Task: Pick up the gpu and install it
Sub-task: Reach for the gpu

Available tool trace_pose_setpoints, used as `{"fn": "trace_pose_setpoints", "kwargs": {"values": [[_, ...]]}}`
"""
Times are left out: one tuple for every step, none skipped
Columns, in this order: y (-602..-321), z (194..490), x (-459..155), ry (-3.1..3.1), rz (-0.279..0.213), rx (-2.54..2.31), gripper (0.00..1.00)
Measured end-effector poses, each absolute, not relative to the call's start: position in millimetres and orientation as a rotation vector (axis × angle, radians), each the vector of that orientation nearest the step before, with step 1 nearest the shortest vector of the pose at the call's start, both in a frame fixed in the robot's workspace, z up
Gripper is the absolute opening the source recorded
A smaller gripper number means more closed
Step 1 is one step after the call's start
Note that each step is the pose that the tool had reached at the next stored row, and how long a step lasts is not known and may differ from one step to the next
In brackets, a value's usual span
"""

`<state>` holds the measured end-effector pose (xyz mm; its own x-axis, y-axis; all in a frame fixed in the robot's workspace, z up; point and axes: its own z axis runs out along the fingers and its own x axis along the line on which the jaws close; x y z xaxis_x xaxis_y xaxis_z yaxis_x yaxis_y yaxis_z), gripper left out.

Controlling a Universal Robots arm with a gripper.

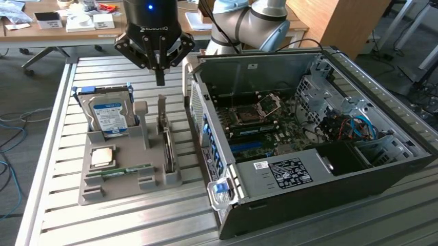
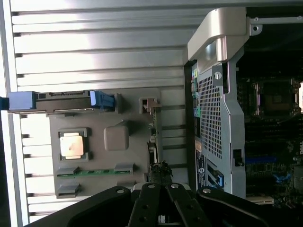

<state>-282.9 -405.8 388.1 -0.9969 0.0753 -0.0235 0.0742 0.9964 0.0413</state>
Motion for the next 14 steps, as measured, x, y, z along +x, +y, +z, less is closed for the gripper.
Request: {"fn": "trace_pose_setpoints", "kwargs": {"values": [[-407,388,-283,3.114,0.063,0.117,0.11],[-408,388,-283,3.114,0.062,0.117,0.11],[-410,388,-283,3.114,0.062,0.117,0.11],[-411,388,-283,3.114,0.061,0.117,0.11],[-412,388,-283,3.114,0.061,0.117,0.11],[-414,388,-283,3.114,0.06,0.117,0.11],[-416,388,-283,3.114,0.06,0.117,0.11],[-417,388,-283,3.114,0.059,0.116,0.11],[-419,388,-283,3.114,0.059,0.116,0.11],[-420,388,-283,3.114,0.058,0.117,0.11],[-421,388,-283,3.114,0.058,0.117,0.11],[-422,388,-283,3.114,0.058,0.117,0.11],[-423,388,-283,3.114,0.057,0.117,0.11],[-424,388,-283,3.114,0.057,0.117,0.11]]}}
